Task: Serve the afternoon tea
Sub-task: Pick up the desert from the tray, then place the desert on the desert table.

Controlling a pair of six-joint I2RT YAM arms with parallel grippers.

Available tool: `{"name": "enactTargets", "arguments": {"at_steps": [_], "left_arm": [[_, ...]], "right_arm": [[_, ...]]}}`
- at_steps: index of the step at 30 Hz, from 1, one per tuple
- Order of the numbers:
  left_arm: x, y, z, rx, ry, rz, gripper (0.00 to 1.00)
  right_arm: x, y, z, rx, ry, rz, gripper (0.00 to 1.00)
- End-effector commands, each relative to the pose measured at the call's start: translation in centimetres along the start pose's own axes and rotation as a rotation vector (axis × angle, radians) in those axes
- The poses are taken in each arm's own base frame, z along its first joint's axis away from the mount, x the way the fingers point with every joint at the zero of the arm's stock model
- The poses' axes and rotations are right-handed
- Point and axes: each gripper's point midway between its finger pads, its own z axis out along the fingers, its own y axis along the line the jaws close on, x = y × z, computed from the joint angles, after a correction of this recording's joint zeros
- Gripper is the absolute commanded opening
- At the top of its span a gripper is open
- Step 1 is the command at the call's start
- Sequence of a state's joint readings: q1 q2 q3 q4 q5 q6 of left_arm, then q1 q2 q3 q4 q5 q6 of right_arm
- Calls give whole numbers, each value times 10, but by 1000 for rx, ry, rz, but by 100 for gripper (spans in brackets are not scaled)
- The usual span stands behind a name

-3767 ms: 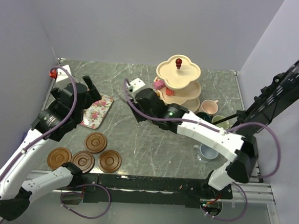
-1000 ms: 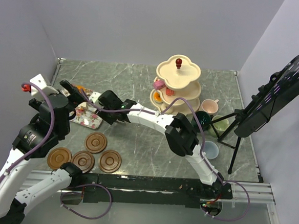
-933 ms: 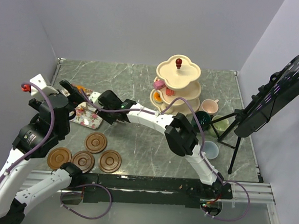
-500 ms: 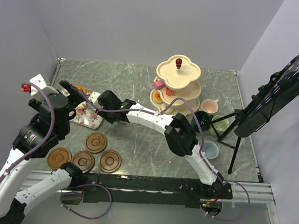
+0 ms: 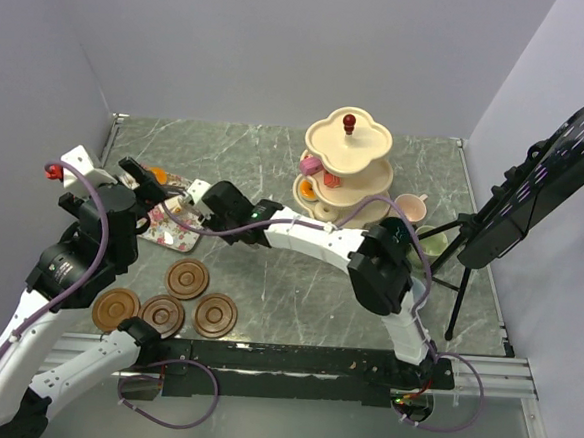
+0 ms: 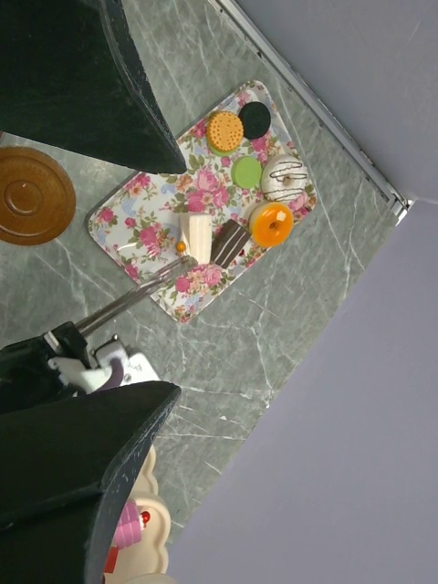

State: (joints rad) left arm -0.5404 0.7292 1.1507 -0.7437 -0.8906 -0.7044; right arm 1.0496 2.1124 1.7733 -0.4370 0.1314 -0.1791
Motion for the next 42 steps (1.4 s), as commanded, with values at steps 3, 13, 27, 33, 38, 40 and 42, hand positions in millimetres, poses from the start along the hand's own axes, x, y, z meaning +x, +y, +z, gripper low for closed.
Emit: {"name": "enactTargets", "arguments": {"at_steps": [3,13,27,33,38,40,42], "left_arm": [[-1,-7,0,26,-2,-36,100],[-24,6,-7,-13,-78,-102,100],[-21,7,-6,-11,-84,-105,100],[-13,0,-3,7,-66,-93,100],[-11,-3,-2,15,-54,-82,100],[-11,-1,-2,15,-56,-88,100],[-9,-2,-3,22,-53,-90,100]], "right_arm": [[-34,-17,-52,66,-136,99,16],[-19,-34,-93,135,-133,194,13],[48,-62,-191,318,-56,418,12],[85,-69,-223,385,-15,481,12],[109,-69,-229,426,48,518,12],[111,-70,-232,431,40,531,12],[109,-72,-235,439,18,540,12]]}}
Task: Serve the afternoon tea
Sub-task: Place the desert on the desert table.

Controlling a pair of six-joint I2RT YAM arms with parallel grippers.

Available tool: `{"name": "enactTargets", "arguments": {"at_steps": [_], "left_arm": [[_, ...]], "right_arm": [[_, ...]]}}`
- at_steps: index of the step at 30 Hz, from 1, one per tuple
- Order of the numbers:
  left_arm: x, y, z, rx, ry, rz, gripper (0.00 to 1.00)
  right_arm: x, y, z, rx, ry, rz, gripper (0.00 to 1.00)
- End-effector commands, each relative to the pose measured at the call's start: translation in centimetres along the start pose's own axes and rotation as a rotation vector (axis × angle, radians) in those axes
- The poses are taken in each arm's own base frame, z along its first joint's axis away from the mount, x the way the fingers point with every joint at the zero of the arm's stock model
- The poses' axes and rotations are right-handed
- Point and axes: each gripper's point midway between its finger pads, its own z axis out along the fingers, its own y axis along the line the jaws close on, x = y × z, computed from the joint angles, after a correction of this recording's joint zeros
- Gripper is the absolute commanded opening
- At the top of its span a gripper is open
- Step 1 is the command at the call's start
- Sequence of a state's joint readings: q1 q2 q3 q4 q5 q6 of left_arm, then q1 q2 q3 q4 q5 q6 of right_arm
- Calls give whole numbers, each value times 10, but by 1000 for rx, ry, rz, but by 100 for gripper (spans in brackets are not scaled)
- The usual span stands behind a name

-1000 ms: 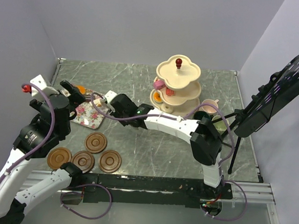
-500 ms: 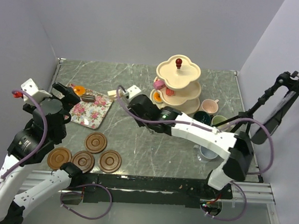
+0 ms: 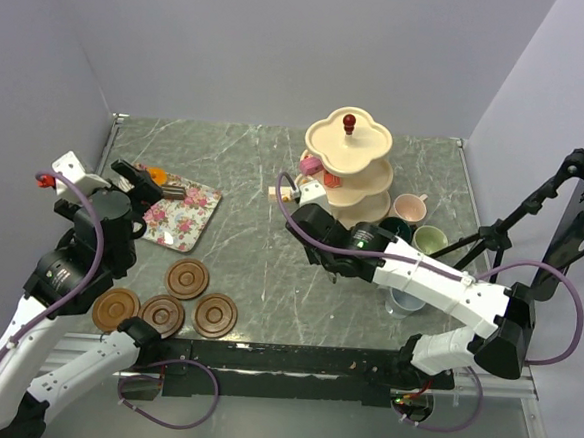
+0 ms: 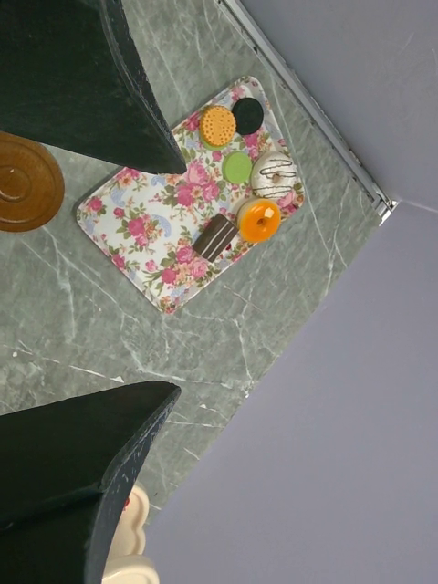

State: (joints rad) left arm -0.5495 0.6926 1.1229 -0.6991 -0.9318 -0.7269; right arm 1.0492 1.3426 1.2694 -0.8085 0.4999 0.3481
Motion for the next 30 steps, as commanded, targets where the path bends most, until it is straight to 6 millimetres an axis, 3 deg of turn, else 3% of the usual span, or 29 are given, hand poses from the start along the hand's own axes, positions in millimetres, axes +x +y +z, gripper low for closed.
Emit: {"name": "enactTargets", "arguments": {"at_steps": [1,9,19,24,30], "left_arm": [[0,-5,0,26,-4,-27,100],[1,-4,-1,21,1,-26,100],[-1,-1,-2,16,-11,-32,100],[-3,-1,-2,17,-17,-32,100],[-1,0,-3,20,-15,-37,100]], "right_arm": [[-5,-17,-14,48,-47,64,12],[-36,3,-5,7,-91,29,11],[-71,48,-2,-76,-142,-34,11],[-70,62,-5,-77,-136,-89,11],[-58,54,-22,-44,-134,-45,10]]}}
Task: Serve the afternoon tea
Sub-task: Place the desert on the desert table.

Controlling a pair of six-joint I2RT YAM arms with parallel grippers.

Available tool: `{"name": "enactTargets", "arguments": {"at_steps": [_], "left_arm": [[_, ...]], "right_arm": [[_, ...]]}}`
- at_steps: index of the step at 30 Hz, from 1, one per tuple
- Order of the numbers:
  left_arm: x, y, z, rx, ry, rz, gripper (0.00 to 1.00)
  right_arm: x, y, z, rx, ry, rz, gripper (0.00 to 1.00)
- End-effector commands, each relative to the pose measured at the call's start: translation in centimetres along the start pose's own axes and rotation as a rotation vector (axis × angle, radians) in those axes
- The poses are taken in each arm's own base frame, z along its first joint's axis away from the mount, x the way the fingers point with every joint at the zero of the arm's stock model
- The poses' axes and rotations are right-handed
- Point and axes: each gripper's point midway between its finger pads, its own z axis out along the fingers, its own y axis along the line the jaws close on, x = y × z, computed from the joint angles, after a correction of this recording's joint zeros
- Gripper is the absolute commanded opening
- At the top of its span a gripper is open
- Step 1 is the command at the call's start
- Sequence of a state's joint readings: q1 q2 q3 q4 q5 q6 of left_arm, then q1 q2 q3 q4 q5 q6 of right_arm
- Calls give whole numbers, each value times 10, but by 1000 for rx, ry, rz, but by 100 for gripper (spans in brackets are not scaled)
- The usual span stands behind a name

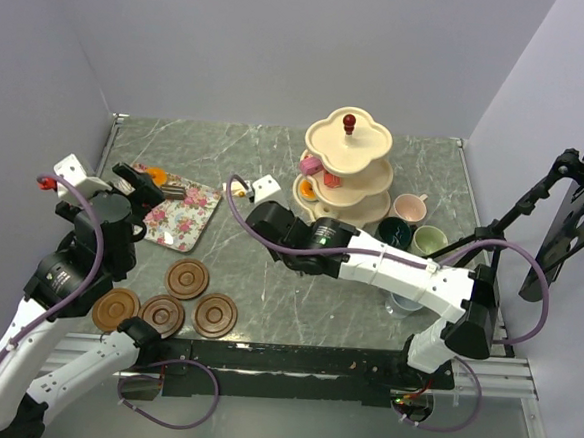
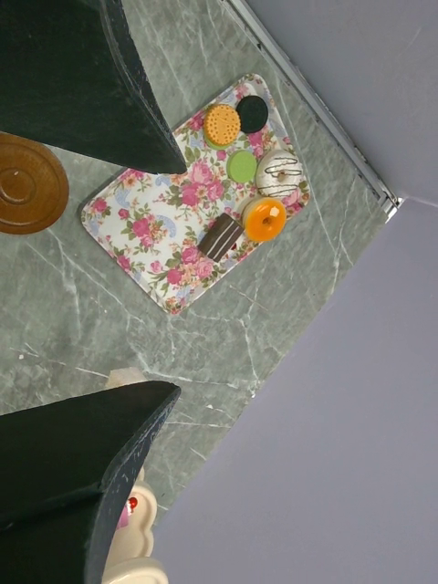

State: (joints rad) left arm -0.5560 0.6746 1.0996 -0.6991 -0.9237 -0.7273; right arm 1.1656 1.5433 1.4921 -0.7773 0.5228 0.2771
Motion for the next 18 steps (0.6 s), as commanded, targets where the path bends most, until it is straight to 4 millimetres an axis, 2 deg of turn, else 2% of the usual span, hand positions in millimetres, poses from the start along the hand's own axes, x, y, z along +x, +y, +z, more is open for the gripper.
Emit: {"name": "enactTargets", "arguments": {"at_steps": [1,3,10,18], "left_arm": [[-7,-3,-2,13,-26,-45,100],[-6,-3,-2,16,-23,-43,100],[-4,-6,-1,28,-20,-43,100],[0,-11,-1,47,-5,-38,100]], "right_arm": [[-14,-17,-28,58,-68,94,10],[-8,-26,-36,103,-67,128,6],[12,-37,-60,221,-46,143,6],[33,-57,-74,315,-30,242,6]]}}
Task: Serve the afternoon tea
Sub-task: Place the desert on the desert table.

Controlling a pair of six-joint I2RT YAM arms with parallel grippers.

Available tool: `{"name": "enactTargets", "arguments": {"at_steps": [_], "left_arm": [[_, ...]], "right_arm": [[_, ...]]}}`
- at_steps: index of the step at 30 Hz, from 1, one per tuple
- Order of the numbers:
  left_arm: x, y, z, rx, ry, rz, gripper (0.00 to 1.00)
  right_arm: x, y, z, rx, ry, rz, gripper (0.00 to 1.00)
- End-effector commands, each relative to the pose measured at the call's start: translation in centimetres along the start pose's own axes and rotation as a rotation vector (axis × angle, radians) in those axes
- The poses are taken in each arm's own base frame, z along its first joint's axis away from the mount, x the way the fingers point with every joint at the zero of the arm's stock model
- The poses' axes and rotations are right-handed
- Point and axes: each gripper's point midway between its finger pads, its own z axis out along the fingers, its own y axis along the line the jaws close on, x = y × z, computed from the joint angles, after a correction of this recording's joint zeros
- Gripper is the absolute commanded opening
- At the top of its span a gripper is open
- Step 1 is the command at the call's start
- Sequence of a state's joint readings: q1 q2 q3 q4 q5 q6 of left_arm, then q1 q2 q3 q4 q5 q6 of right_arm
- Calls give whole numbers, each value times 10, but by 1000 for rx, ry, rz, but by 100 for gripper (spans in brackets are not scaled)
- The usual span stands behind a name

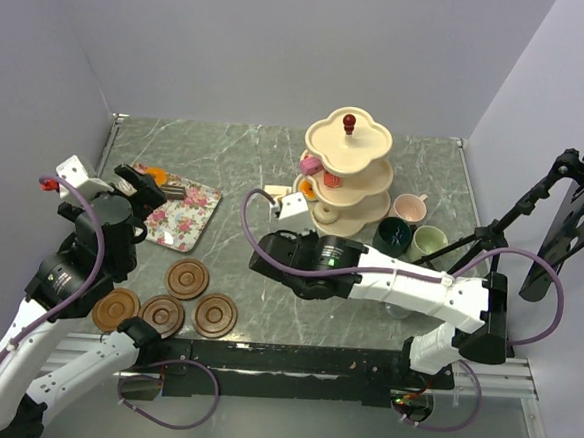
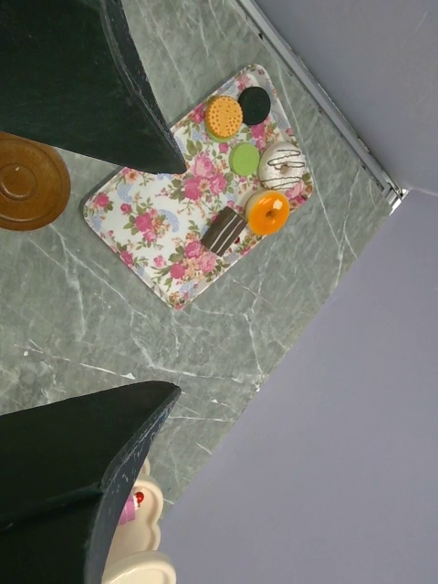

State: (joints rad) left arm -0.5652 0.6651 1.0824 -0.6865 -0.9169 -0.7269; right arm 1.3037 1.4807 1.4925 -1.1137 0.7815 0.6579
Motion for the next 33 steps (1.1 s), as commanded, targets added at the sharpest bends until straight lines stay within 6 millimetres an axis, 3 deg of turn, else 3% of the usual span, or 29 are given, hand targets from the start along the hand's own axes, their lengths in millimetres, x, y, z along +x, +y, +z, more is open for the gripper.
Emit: {"name": "enactTargets", "arguments": {"at_steps": [1,10,21,33], "left_arm": [[-4,-10,0,33,-10,-36,100],[-2,-8,-1,32,-9,-36,100],[-3,-7,-1,26,-12,-40,100],[-2,-10,0,30,-12,-30,100]], "right_arm": [[-8,-39,-17,102,-54,149,5],[-3,-63,-19,201,-53,217,5],[-6,-91,1,192,-58,271,5],[-7,-101,19,201,-54,291,6]]}}
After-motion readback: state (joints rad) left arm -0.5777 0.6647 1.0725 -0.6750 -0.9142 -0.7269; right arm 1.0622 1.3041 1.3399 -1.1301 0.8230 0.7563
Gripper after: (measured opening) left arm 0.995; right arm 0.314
